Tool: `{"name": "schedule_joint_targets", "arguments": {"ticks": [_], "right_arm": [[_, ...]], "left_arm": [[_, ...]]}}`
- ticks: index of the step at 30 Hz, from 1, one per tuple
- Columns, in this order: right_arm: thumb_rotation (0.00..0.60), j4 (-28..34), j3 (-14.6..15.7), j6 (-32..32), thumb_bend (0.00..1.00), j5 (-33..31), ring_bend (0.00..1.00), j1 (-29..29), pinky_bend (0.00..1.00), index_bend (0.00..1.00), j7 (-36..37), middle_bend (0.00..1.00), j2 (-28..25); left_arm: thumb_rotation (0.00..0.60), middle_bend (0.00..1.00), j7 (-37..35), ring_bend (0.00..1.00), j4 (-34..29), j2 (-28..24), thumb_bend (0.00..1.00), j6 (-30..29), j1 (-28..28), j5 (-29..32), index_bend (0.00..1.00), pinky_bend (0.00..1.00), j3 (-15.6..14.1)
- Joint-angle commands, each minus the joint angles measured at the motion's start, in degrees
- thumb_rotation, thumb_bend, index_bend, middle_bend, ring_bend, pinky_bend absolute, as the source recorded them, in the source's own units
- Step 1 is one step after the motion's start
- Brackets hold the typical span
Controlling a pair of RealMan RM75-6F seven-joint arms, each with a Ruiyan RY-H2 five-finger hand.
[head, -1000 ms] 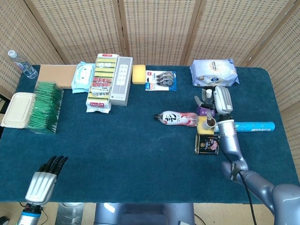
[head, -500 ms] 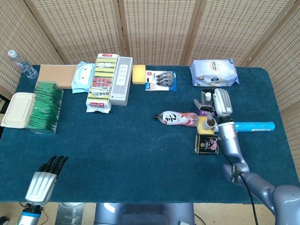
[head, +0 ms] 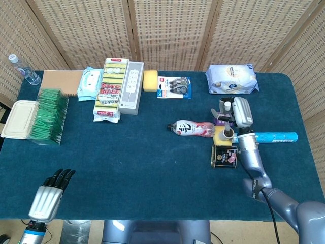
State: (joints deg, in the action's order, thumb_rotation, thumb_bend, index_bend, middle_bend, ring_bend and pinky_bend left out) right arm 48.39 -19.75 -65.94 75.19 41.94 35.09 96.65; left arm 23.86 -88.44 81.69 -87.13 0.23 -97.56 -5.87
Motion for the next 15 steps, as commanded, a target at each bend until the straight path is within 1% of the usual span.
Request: {"name": "schedule_joint_targets", "arguments": {"ticks": [1,6,15], "right_arm": [[0.600,-0.3,0.3,0.1,0.33,0.3,1.00,-0.2,0.97,0.79,0.8,0.94,0.1],[0.600,-0.4,0.7,-0.3,0.33,0.8,1.00,-0.4,0.94,0.78,1.4,0.92,0.3],[0.600,-0.2,1.6,-0.9,0.33,1.7,0.94,-1.1,0.86,0.74,2.3,0.88,0.1]], "left_arm": [[0.600,0.18,-0.1,0.15,-0.1,-0.1,0.21,-0.2,0.0,-0.1,0.10,0.33,0.0],[0.600,0.18,-0.1,0.15,0.0,-0.1,0.21,-0.2,0.1,-0.1,0.10,0.33,0.0],[0.600,0.18,-0.7,0.15,0.3,-0.1,0.21,-0.7,0.3,-0.2,0.10,0.33,0.1]]}}
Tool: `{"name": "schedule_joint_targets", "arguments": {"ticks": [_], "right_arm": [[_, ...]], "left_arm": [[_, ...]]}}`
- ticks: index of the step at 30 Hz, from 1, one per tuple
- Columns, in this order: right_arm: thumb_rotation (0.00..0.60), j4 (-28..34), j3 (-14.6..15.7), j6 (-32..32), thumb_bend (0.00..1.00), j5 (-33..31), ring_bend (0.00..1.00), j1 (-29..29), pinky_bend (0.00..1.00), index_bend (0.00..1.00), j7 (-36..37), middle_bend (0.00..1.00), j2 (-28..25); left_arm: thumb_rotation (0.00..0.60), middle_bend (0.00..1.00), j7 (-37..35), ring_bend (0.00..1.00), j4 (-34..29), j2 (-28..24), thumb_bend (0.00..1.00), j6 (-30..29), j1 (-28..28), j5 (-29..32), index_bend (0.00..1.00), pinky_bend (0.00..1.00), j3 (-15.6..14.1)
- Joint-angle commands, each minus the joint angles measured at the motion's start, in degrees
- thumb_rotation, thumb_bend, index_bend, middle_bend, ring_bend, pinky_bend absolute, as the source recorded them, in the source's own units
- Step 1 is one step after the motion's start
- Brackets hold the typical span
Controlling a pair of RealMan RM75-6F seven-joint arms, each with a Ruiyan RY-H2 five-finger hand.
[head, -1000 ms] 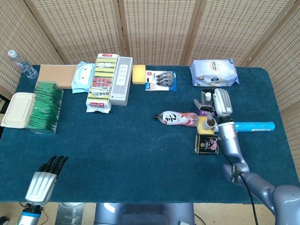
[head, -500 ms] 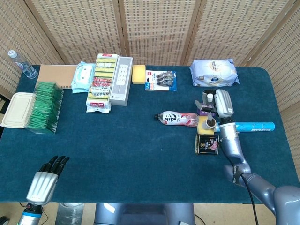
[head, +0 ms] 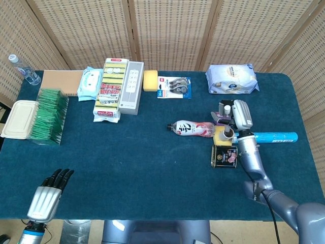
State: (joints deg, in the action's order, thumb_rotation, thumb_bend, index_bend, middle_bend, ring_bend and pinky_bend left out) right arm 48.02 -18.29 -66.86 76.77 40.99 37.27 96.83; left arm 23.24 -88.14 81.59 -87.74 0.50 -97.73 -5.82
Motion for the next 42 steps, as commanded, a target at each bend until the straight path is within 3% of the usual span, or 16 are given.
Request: {"name": "schedule_joint_targets", "arguments": {"ticks": [1,18,30,42], "right_arm": [[0.600,0.3,0.2,0.0,0.33,0.1,0.93,-0.3,0.86,0.73,0.2,0.88,-0.2],[0.600,-0.4,2.5,1.2,0.33,1.6,0.78,-1.6,0.72,0.67,0.7,0.75,-1.9],[0.600,-0.2,3.3,-0.7,0.33,2.4,0.75,-3.1,0.68,0.66,0.8,0.73,-2.7],[0.600,8.4,4.3,-4.7,0.33,4.6,0.54,-6.0,0.54,0.50,-1.2,0.53,-9.9]], "left_arm": [[0.600,0.18,-0.2,0.15,0.0,-0.1,0.21,-0.1,0.0,-0.1,0.10,0.33,0.1],[0.600,0.18,-1.1,0.15,0.4,-0.4,0.21,0.5,-0.5,-1.1,0.10,0.33,-0.5],[0.600,0.18,-1.7,0.15,0.7,-0.8,0.21,0.7,-1.0,-2.1,0.10,0.33,-0.7],[0.600,0.18,-4.3,0.15,1.6,-1.4,0.21,1.3,-2.3,-3.9,0.10,0.33,-1.3]]}}
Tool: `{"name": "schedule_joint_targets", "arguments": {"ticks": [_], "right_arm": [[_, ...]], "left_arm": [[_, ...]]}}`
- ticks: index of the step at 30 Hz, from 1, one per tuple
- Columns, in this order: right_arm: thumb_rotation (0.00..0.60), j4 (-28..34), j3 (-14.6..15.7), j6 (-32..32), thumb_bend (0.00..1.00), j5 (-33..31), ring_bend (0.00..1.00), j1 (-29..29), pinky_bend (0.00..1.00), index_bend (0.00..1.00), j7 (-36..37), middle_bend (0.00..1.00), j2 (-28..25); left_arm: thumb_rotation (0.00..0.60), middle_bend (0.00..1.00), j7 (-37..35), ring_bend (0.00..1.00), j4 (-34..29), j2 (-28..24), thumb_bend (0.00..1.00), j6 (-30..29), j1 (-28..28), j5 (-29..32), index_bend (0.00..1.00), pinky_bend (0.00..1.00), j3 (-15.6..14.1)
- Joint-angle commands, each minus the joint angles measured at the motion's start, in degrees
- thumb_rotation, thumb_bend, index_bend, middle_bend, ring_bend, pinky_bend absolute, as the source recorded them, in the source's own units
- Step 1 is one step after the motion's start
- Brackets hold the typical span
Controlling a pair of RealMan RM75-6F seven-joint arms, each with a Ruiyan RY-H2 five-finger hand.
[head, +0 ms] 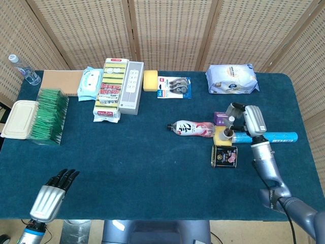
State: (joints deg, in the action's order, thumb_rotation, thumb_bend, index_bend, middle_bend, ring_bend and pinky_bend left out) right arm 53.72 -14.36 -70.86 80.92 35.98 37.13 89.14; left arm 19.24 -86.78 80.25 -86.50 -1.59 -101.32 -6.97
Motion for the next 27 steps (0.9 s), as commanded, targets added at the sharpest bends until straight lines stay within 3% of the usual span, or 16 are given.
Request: {"name": "schedule_joint_targets", "arguments": {"ticks": [1,13,27], "right_arm": [[0.600,3.7,0.4,-0.8,0.33,0.4,0.52,-1.2,0.53,0.49,-1.2,0.51,-2.9],[0.600,15.7,2.2,-6.0,0.33,2.3,0.46,-6.6,0.46,0.44,-3.4,0.46,-10.4],[0.600,27.0,8.6,-16.8,0.33,5.5,0.39,-18.5,0.39,0.39,-12.1,0.41,-18.4]], "left_arm": [[0.600,0.18,-0.6,0.15,0.3,-0.2,0.21,0.0,-0.3,-0.5,0.10,0.33,-0.2],[0.600,0.18,-4.5,0.15,1.2,-1.8,0.21,-0.2,-1.9,-1.9,0.10,0.33,0.0],[0.600,0.18,-12.9,0.15,0.0,-6.4,0.21,-2.7,-4.7,-2.8,0.10,0.33,2.5]]}}
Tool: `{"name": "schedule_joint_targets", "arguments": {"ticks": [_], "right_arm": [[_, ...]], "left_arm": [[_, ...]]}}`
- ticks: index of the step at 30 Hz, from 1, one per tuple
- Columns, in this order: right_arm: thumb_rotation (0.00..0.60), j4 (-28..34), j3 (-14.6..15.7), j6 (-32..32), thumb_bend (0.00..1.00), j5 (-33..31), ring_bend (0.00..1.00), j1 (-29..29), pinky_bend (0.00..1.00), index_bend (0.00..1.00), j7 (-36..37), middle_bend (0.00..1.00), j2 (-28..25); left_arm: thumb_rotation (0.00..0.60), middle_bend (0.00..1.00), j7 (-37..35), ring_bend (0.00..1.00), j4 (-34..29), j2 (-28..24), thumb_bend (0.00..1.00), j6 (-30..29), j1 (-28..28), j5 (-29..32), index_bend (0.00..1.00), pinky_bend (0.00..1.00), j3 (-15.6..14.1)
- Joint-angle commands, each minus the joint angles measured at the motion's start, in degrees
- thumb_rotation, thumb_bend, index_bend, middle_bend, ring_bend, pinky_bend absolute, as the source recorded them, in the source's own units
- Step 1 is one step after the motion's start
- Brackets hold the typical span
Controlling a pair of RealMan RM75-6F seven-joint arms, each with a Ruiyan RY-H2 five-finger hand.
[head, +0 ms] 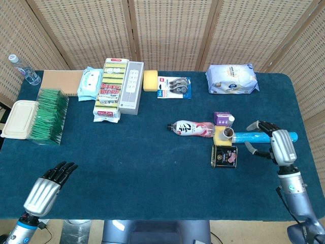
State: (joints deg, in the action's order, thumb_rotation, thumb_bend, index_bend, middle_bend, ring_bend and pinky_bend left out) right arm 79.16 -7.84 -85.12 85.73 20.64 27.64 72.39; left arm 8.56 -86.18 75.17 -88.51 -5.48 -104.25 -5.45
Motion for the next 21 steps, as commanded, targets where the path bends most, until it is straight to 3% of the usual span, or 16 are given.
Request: {"name": "schedule_joint_targets", "arguments": {"ticks": [1,10,14,21], "right_arm": [[0.600,1.9,2.6,-3.1,0.33,0.8,0.39,-4.1,0.39,0.39,-3.3,0.40,-2.1],[0.600,3.0,5.9,-6.9,0.33,-1.0,0.33,-11.7,0.36,0.35,-8.7,0.34,-2.9],[0.600,6.3,6.8,-9.6,0.32,-0.9,0.32,-14.6,0.34,0.34,-12.7,0.33,-3.9],[0.600,8.9,10.1,-15.9,0.32,5.3,0.29,-19.2,0.31,0.34,-17.8,0.29,-5.9]], "left_arm": [[0.600,0.18,-3.0,0.15,-0.7,-1.7,0.21,-0.8,-1.1,0.2,0.10,0.33,1.1],[0.600,0.18,-7.9,0.15,-0.7,-4.4,0.21,1.6,-3.1,2.8,0.10,0.33,2.3],[0.600,0.18,-9.4,0.15,-0.6,-5.4,0.21,1.7,-3.2,3.7,0.10,0.33,2.3],[0.600,0.18,-9.0,0.15,-2.4,-9.4,0.21,4.7,-2.4,8.2,0.10,0.33,1.7]]}}
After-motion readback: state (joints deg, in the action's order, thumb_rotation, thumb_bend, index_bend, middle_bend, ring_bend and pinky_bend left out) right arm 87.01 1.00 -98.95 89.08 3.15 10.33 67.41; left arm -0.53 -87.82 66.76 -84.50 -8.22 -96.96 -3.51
